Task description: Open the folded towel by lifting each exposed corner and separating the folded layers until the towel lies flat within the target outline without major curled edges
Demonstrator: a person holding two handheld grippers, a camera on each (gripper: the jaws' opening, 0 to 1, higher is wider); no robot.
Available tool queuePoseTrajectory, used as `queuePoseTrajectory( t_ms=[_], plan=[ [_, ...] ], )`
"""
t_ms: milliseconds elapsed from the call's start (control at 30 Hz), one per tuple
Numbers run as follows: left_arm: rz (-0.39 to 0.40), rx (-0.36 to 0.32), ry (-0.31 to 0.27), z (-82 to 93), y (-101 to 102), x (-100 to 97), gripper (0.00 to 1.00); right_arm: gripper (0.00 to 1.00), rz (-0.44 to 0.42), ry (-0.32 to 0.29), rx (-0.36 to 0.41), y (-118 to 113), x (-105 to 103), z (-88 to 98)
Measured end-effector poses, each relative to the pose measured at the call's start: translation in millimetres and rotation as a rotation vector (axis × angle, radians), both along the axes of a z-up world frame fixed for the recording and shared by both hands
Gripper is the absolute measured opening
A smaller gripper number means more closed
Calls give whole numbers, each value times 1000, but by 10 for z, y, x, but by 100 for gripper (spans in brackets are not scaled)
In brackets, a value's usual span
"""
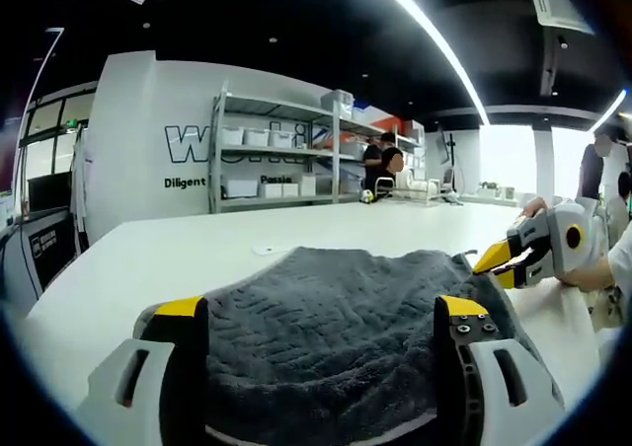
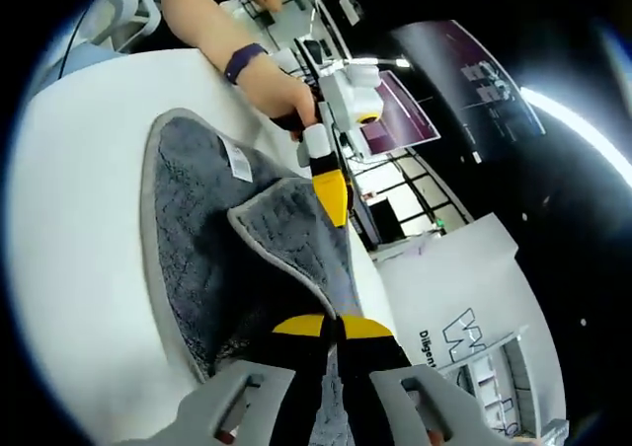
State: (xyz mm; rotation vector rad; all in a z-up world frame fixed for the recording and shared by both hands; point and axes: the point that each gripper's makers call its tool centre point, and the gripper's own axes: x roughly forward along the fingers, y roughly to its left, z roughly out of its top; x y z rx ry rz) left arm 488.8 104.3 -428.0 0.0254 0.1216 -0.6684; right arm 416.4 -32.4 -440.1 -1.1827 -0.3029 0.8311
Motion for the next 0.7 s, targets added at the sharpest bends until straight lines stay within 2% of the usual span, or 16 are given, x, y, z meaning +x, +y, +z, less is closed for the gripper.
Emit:
queuePoseTrajectory(
  t_ms=[700],
  plan=[
    [-4, -3, 2, 7, -4, -5, 93, 0, -123, -14, 60, -351, 260, 182]
  ],
)
